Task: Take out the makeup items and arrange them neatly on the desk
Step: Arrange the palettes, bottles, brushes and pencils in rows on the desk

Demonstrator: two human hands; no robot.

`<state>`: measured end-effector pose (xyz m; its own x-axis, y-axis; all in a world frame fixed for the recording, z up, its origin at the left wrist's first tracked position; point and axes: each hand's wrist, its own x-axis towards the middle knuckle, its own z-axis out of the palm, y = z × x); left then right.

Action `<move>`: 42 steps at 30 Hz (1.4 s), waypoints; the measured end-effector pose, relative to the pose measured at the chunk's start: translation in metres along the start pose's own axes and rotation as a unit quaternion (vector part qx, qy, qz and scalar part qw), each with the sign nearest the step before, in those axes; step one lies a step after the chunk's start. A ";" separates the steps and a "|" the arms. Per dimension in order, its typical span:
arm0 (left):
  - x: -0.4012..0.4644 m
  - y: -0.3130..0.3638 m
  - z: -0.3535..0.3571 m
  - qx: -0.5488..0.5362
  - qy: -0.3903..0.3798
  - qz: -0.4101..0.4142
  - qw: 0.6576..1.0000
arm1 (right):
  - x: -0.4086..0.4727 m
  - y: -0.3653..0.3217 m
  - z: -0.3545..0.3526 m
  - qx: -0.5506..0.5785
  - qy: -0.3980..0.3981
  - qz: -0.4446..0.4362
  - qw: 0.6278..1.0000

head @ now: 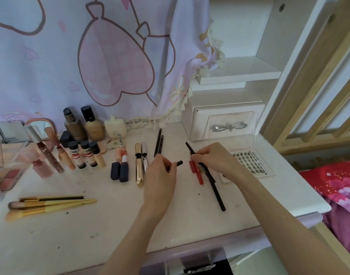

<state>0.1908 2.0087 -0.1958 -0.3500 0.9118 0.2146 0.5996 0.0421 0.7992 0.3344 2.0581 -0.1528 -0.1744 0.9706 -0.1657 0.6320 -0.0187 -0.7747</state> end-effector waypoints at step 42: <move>-0.025 -0.036 0.007 0.177 -0.126 0.243 0.945 | 0.057 -0.020 0.025 -0.104 -0.014 -0.107 0.989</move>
<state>0.1831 1.9869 -0.2336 0.1844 0.9248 0.3327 0.8645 -0.3137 0.3928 0.2933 2.1076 -0.1618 -0.3405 0.9397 -0.0302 0.7187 0.2395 -0.6528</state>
